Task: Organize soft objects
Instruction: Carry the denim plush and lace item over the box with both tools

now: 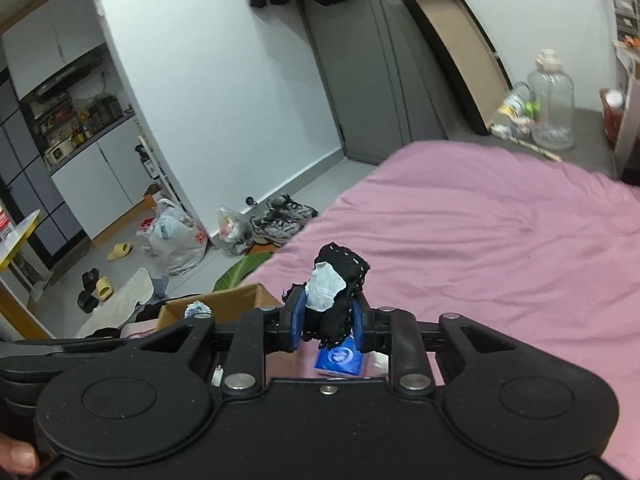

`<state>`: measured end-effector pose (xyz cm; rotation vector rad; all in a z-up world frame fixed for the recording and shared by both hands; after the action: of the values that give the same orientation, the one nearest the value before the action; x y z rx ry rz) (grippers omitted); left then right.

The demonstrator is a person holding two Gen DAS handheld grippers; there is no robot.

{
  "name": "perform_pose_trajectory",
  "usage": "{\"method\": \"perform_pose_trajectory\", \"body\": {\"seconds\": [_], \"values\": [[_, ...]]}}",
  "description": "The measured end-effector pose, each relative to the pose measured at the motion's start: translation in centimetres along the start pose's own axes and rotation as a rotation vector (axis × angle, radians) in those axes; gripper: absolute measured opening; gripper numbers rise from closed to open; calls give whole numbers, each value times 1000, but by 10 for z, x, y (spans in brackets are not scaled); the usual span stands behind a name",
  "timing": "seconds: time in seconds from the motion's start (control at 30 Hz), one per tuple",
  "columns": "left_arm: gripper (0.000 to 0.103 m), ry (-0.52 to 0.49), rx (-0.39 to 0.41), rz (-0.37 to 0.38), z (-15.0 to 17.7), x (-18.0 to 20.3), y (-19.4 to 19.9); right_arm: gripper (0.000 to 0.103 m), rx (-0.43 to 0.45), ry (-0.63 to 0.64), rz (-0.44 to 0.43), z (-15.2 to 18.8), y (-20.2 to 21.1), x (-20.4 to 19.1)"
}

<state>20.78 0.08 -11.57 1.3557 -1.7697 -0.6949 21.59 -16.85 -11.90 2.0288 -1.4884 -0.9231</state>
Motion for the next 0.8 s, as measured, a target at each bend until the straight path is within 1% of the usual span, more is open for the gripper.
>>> {"method": "perform_pose_trajectory", "body": {"seconds": [0.13, 0.3, 0.53, 0.73, 0.8], "values": [[34, 22, 35, 18, 0, -22, 11, 25, 17, 37, 9, -6, 3, -19], [34, 73, 46, 12, 2, -53, 14, 25, 16, 71, 1, -5, -4, -40], [34, 126, 41, -12, 4, -92, 12, 25, -24, 108, -18, 3, -27, -70], [34, 133, 32, -25, -1, -109, 3, 26, -58, 118, -66, 2, -42, -85], [34, 146, 33, -25, -3, -115, 1, 25, -66, 117, -69, -1, -47, -88]]}}
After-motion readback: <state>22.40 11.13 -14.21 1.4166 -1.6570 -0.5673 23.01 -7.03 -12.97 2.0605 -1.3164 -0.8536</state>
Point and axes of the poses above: each gripper's, at about its wrist camera, not at the fingertips, and y roughly against the way its jaws point, x to its right, z to its underside, the point moved 4 cm from there along -y, roughly the way its jaws point, and after that the axes turned 10 degrees about -x, right-handed, at the moved point
